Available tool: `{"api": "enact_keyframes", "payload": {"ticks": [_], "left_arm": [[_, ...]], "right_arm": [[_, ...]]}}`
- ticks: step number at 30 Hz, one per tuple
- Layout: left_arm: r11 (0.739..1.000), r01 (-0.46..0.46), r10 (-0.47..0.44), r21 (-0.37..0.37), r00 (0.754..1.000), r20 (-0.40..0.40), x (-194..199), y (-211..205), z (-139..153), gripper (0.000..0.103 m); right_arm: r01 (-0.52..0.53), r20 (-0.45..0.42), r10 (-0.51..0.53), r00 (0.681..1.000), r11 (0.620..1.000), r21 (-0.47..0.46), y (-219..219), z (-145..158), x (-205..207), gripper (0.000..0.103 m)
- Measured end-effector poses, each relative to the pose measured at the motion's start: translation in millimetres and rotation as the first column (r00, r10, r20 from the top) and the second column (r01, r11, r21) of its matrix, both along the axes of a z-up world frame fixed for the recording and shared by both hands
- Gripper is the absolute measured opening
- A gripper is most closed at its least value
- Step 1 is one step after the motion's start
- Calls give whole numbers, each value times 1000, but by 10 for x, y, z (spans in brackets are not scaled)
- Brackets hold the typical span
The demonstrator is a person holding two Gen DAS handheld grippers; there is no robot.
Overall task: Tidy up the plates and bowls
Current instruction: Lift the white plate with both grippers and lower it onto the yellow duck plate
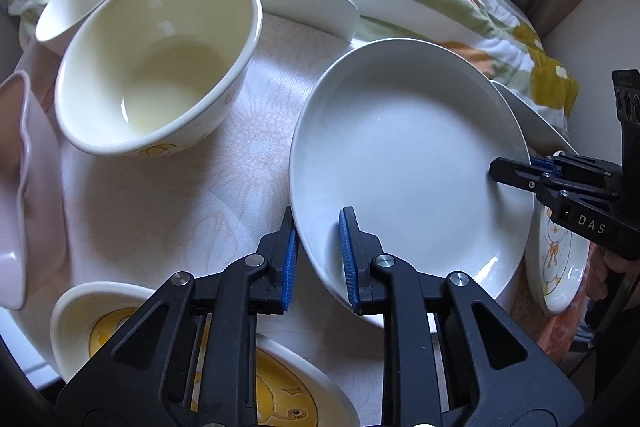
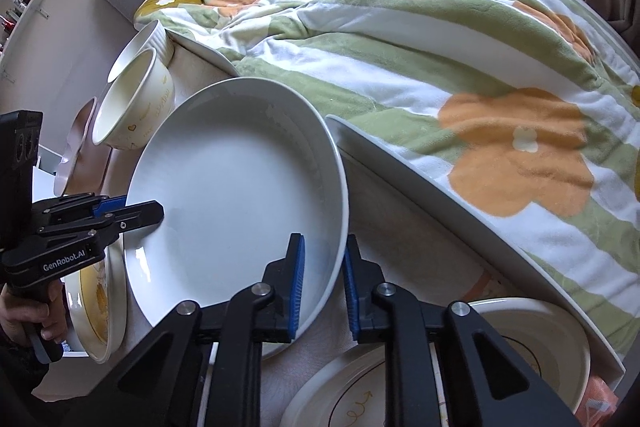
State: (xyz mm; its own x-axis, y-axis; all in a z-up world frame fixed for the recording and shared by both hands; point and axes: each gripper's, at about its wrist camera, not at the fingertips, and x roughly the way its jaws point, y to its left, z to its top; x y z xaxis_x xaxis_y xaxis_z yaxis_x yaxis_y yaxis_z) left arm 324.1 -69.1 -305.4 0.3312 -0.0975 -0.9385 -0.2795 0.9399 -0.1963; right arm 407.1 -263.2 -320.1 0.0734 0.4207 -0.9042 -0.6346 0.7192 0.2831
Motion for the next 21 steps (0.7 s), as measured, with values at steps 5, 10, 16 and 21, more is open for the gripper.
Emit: {"api": "enact_keyframes", "payload": {"ticks": [5, 10, 16, 21], "left_arm": [[1000, 1, -1, 9, 1000, 31, -18, 9, 75, 18], [1000, -2, 0, 22, 999, 53, -35, 13, 136, 18], [999, 6, -10, 42, 995, 100, -189, 28, 366, 18], [999, 24, -30, 45, 989, 145, -412, 131, 602, 18]], "right_arm": [[12, 29, -13, 999, 1000, 28, -35, 63, -22, 17], [6, 67, -8, 998, 999, 39, -22, 124, -78, 17], [7, 114, -13, 993, 998, 55, -14, 304, -213, 17], [17, 150, -26, 988, 998, 60, 30, 539, -408, 17]]}}
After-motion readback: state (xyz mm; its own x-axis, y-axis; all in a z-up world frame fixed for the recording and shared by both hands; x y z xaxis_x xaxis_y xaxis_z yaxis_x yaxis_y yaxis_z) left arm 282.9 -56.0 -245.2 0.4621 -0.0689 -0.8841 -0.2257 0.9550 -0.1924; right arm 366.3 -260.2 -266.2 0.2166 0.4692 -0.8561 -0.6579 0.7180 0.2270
